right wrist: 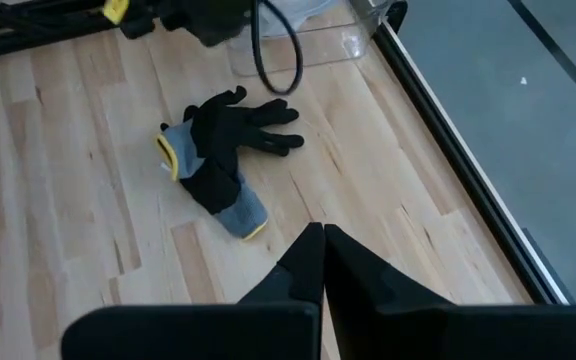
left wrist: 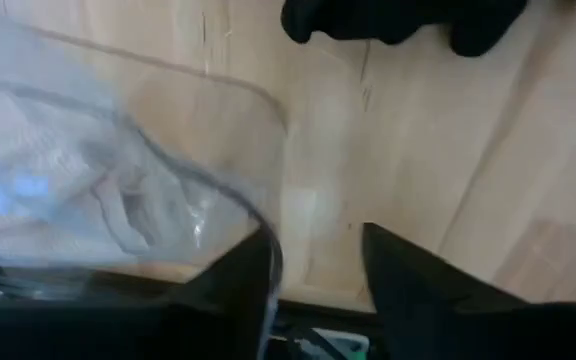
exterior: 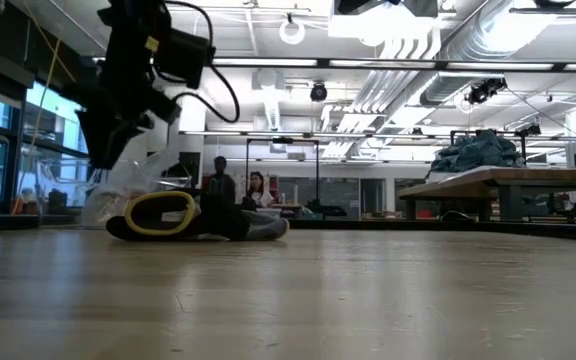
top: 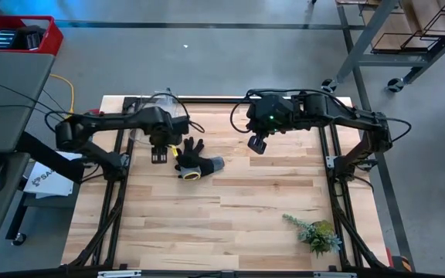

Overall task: Roll bandage
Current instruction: Move the transparent bin to the center of the table

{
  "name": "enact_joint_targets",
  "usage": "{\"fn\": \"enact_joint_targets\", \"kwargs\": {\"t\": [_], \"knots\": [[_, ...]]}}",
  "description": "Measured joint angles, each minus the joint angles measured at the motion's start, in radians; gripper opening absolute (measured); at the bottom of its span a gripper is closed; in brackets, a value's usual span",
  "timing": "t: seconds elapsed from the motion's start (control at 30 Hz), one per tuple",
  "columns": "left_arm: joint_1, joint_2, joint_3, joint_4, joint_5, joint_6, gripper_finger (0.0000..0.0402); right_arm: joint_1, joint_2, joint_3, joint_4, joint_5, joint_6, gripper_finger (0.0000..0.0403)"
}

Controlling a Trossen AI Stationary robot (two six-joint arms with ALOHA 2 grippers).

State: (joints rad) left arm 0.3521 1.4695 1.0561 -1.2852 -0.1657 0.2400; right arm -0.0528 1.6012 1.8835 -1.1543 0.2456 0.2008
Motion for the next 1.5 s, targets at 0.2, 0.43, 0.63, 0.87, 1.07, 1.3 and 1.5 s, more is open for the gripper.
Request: {"fn": "enact_joint_targets", "kwargs": {"t": [0.2, 0.43, 0.63, 0.87, 1.07, 1.3, 1.5], "knots": [[-0.031, 0.073, 0.0, 0.066, 0.008, -0.065, 0.0014, 0.0, 0.0, 0.0, -0.016, -0.012, 0.008, 0.0], [-0.213, 0.058, 0.007, 0.122, -0.015, 0.019, 0.0004, 0.016, -0.001, 0.0, -0.154, -0.007, 0.03, 0.0], [-0.447, 0.029, 0.046, 0.105, -0.084, 0.165, 0.0002, 0.02, -0.019, 0.0, -0.227, -0.008, 0.087, 0.0], [-0.623, -0.009, 0.046, 0.099, -0.172, 0.181, 0.0001, 0.008, -0.01, 0.0, -0.206, 0.015, 0.266, 0.0], [-0.698, -0.016, 0.048, 0.091, -0.303, 0.23, 0.0001, -0.034, 0.077, 0.0, -0.058, -0.041, 0.428, 0.0], [-0.758, -0.017, 0.238, -0.066, -0.375, 0.135, 0.0001, -0.039, 0.102, 0.0, 0.113, -0.004, 0.39, 0.0], [-0.832, -0.019, 0.439, -0.005, -0.094, 0.124, 0.0, -0.042, 0.045, 0.0, -0.067, 0.05, 0.401, 0.0]]}}
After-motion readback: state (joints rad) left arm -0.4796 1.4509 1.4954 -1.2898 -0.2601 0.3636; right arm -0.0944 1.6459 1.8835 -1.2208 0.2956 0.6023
